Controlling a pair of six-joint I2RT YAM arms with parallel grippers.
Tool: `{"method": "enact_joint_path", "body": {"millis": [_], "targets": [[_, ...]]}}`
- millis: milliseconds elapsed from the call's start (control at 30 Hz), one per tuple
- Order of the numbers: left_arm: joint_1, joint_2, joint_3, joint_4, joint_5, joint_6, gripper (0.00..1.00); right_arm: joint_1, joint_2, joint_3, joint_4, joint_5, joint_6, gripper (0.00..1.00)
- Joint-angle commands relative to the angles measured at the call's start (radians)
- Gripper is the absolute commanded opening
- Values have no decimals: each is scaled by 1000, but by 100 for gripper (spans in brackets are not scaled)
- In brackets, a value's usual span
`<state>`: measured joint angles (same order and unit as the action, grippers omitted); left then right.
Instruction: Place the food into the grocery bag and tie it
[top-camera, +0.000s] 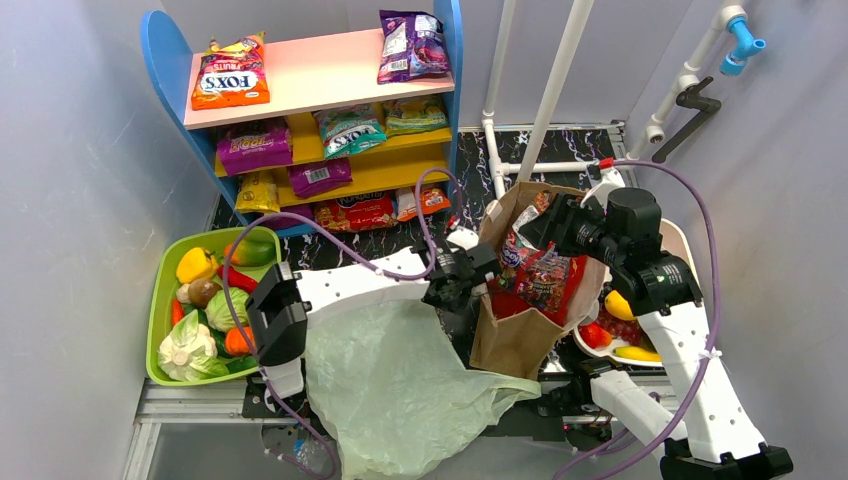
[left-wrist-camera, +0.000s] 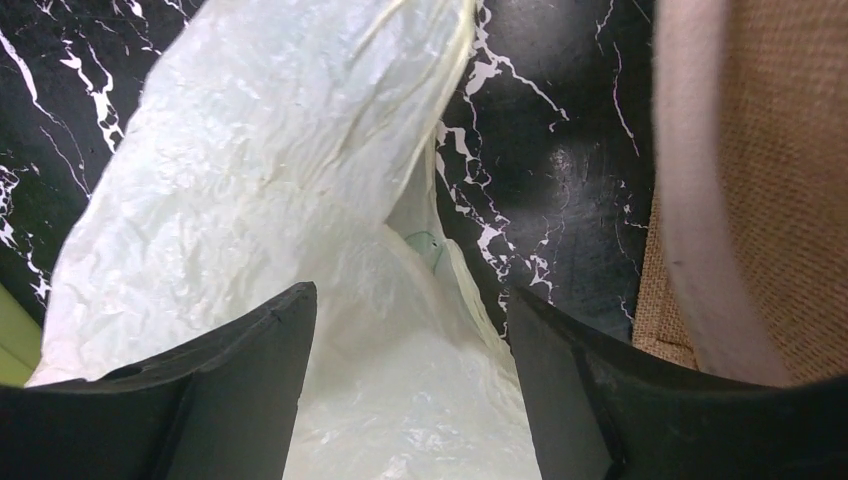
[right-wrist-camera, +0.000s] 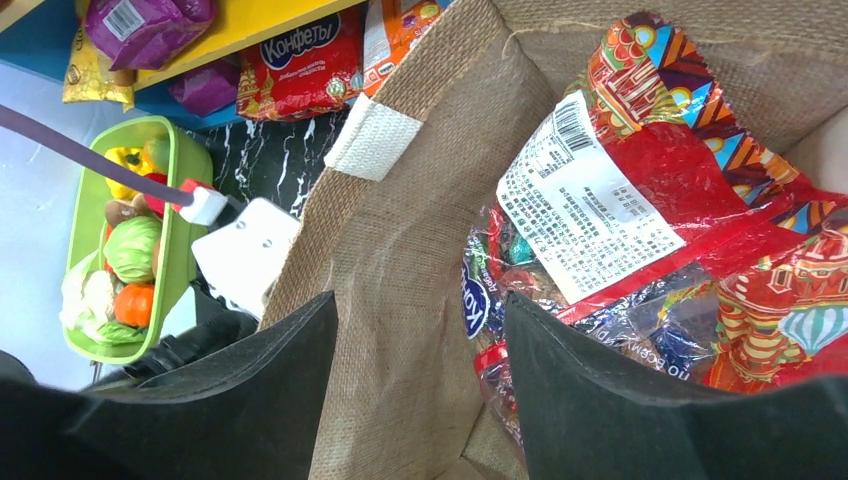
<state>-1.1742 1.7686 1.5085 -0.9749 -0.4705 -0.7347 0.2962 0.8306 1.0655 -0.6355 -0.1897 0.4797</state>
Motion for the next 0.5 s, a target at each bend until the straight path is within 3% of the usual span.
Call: {"method": "enact_joint_path", "body": {"millis": [0,467], "targets": [[-49,23,40,-57,-93,-65,67,3,-17,-5,14,11,3,69],[-126,107,51,-127,-157,-165,52,4,-46,-25,8,33,-5,70]]}}
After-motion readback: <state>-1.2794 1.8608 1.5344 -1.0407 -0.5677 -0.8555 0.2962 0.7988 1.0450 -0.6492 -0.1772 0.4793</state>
